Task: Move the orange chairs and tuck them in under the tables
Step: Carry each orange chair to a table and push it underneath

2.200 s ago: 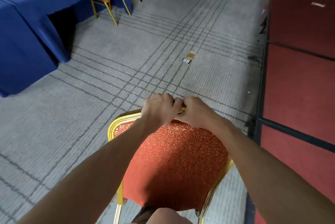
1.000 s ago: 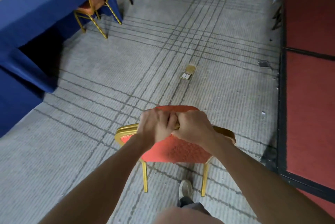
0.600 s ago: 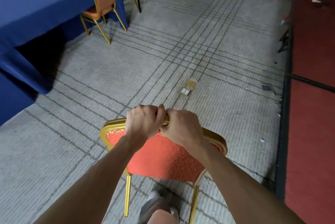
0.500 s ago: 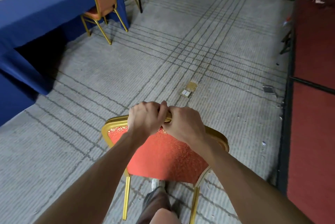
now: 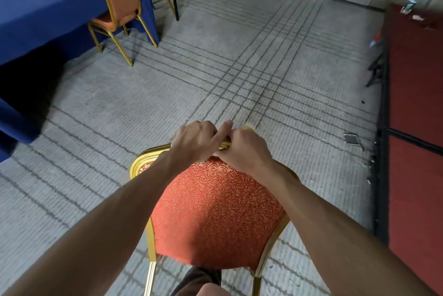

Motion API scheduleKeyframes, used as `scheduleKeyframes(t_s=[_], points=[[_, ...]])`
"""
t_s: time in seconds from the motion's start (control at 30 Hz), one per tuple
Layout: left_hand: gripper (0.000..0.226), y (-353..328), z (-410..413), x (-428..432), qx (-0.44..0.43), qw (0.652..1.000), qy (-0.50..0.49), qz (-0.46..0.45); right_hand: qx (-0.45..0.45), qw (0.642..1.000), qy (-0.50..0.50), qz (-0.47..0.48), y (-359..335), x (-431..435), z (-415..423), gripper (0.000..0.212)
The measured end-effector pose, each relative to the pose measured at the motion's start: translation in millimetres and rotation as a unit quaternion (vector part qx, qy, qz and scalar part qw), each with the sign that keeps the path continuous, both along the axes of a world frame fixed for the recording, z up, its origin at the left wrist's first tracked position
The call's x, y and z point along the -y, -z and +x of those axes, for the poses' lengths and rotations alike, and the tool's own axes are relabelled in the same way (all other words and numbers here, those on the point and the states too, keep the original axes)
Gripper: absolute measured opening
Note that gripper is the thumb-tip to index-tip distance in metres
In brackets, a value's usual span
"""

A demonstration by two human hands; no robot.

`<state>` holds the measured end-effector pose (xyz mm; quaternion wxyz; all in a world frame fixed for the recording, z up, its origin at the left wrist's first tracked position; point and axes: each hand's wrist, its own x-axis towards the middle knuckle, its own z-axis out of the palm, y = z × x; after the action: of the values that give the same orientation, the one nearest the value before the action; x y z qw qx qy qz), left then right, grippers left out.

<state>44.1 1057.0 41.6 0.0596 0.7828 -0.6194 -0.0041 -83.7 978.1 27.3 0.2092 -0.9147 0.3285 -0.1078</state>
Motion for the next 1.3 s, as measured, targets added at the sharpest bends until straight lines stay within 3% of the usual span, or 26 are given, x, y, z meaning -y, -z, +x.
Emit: scheduleKeyframes(t_s=[0.1,0.2,0.3,0.37,0.6,0.8,0.9,1.0,1.13,1.23,1.3], points=[[0.044,2.0,23.5,36.4,-0.050,0.999,-0.021,0.000,-0.006,1.000,-0.002,0.018,-0.9,35.7,28.0,0.045],[0.038,-1.0,49.0,52.2,-0.089,0.995,-0.043,-0.006,-0.011,0.999,-0.030,0.022,-3.3,56.2,55.2,0.042],[0.049,-12.0,84.7,61.7,-0.074,0.995,-0.069,0.003,-0.005,0.998,-0.069,-0.005,-17.8,71.1,93.5,0.041],[0.065,-19.1,106.8,61.5,-0.122,0.983,-0.133,-0.026,0.009,0.994,-0.100,-0.033,-32.9,76.7,119.1,0.042],[0.074,-31.3,160.1,56.8,-0.088,0.965,-0.235,-0.078,0.121,0.958,-0.205,-0.161,-38.9,98.7,197.5,0.044],[0.076,3.3,178.1,90.3,-0.024,0.950,-0.306,-0.051,0.158,0.928,-0.279,-0.191,4.9,147.1,242.6,0.032],[0.084,23.5,188.2,116.9,0.010,0.940,-0.339,-0.039,0.116,0.920,-0.343,-0.149,21.3,181.2,265.7,0.031],[0.086,44.8,206.0,149.8,-0.021,0.928,-0.371,-0.001,0.029,0.911,-0.390,-0.134,35.4,219.6,291.4,0.029],[0.068,72.9,219.5,164.6,-0.061,0.930,-0.357,0.064,-0.056,0.893,-0.436,-0.096,48.3,239.6,318.6,0.027],[0.067,92.2,228.4,166.3,-0.027,0.918,-0.395,-0.015,-0.036,0.882,-0.463,-0.082,57.2,248.0,334.5,0.030],[0.065,80.6,239.1,175.5,-0.039,0.889,-0.452,-0.061,0.007,0.883,-0.462,-0.078,59.7,253.0,348.5,0.032]])
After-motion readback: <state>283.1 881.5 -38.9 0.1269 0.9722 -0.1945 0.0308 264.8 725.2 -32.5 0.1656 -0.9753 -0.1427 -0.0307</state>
